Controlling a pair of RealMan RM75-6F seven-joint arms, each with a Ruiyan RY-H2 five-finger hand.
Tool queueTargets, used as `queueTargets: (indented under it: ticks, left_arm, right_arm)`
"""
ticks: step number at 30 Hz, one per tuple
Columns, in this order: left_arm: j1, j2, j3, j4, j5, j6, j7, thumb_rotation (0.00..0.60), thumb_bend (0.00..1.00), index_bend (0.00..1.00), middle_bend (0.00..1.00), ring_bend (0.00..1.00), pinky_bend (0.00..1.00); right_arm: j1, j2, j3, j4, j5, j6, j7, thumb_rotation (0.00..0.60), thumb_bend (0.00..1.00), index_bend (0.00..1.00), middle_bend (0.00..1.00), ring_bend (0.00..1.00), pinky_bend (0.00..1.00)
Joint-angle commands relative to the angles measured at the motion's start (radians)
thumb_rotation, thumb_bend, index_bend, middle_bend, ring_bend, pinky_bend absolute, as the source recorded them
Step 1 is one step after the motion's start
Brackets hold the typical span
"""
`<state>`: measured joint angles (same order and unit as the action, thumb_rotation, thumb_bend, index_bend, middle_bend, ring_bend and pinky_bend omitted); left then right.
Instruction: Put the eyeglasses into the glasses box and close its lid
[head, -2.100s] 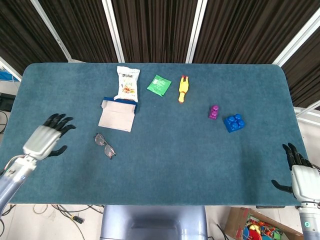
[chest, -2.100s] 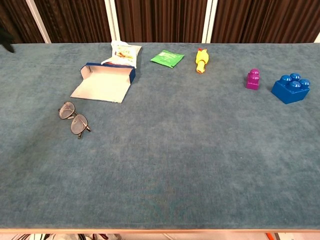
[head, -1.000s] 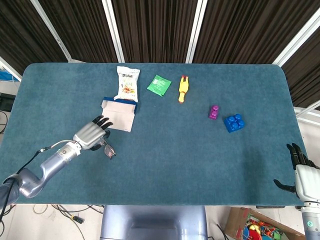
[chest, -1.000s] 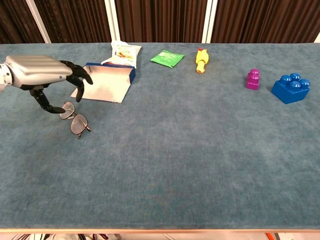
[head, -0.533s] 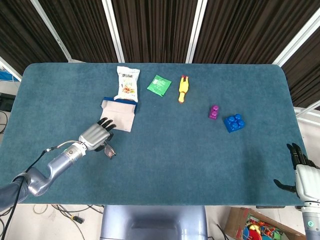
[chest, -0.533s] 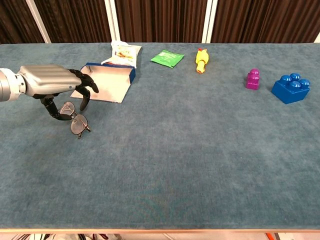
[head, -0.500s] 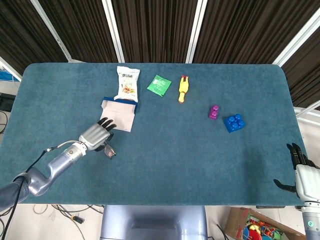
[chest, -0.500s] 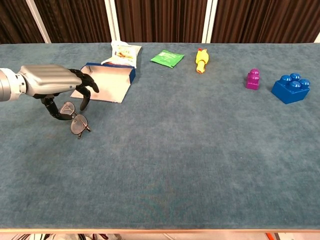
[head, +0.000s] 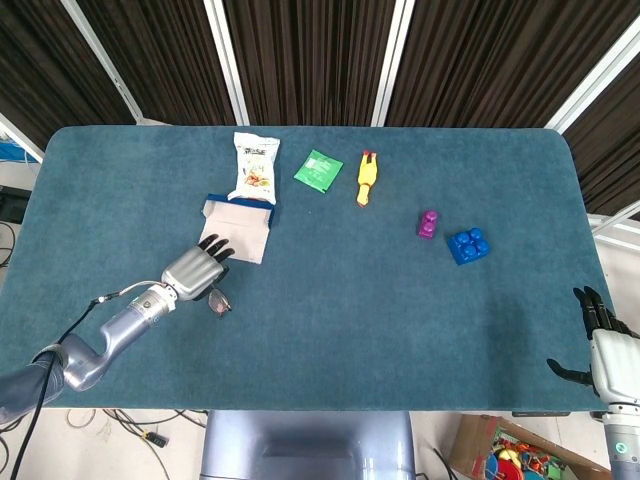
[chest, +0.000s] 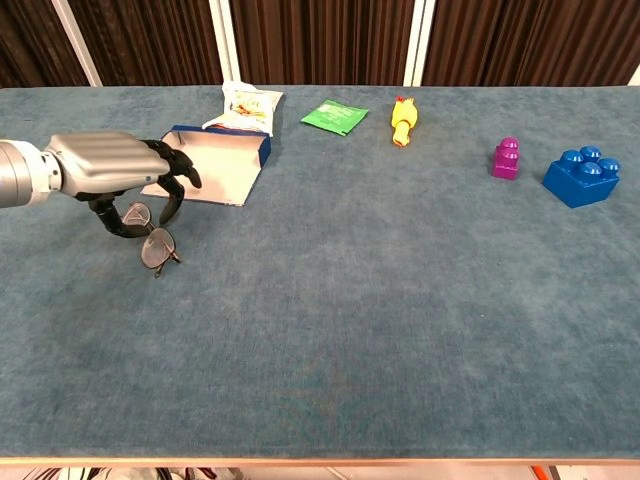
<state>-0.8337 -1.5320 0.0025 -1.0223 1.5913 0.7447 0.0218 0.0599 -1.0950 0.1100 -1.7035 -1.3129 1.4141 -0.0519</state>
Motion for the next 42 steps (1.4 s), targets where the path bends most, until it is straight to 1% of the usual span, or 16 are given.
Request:
queueTargets:
  ticks: [1,3,12,17,22,25,28,36,42]
  left_arm:
    - [-0.004,0.0,0.006,-0.004,-0.001,-0.002,0.004,0.6,0.41,0.52,0.14,0.0,0.06]
    - [-0.007,-0.003,0.013,-0.003,-0.002,-0.009,0.014,0.6,0.43,0.53,0.14,0.0,0.06]
    - [-0.008,-0.004,0.018,0.003,-0.015,-0.009,0.023,0.6,0.43,0.55,0.15,0.0,0.06]
    - [-0.004,0.004,0.005,0.006,-0.032,0.012,0.017,0.6,0.44,0.57,0.15,0.0,0.06]
    - [-0.006,0.014,-0.014,-0.004,-0.05,0.024,0.007,0.6,0.46,0.58,0.15,0.0,0.06]
    - [-0.01,0.021,-0.039,-0.017,-0.092,0.005,0.003,0.6,0.46,0.59,0.15,0.0,0.06]
    - [-0.016,0.032,-0.072,-0.03,-0.156,-0.029,0.026,0.6,0.46,0.59,0.14,0.0,0.06]
    - [-0.044,0.051,-0.174,-0.047,-0.335,-0.066,0.143,0.6,0.46,0.6,0.14,0.0,0.06]
    - [-0.089,0.025,-0.22,-0.015,-0.438,-0.096,0.223,0.6,0.46,0.6,0.14,0.0,0.05]
  right_arm:
    - [0.0,0.0,0.0,0.0,0.0,0.0,0.001,0.6,0.13,0.0,0.05,0.19,0.26]
    - [0.0,0.002,-0.001,-0.001,0.002,-0.004,0.001,0.6,0.13,0.0,0.05,0.19,0.26]
    - [0.0,0.004,0.001,-0.004,0.007,-0.004,0.005,0.6,0.13,0.0,0.05,0.19,0.26]
    - [0.0,0.005,0.001,-0.005,0.006,-0.004,0.007,0.6,0.13,0.0,0.05,0.19,0.26]
    - [0.0,0.005,0.001,-0.006,0.006,-0.005,0.008,0.6,0.13,0.0,0.06,0.19,0.26]
    - [0.0,0.005,0.001,-0.009,0.006,-0.005,0.01,0.6,0.13,0.0,0.06,0.19,0.26]
    - [0.001,0.006,0.001,-0.014,0.007,-0.008,0.011,0.6,0.13,0.0,0.06,0.19,0.26]
    - [0.01,0.003,0.003,-0.022,0.018,-0.024,0.007,0.6,0.13,0.0,0.06,0.19,0.26]
    - [0.014,0.005,0.007,-0.027,0.03,-0.037,0.014,0.6,0.13,0.0,0.06,0.19,0.26]
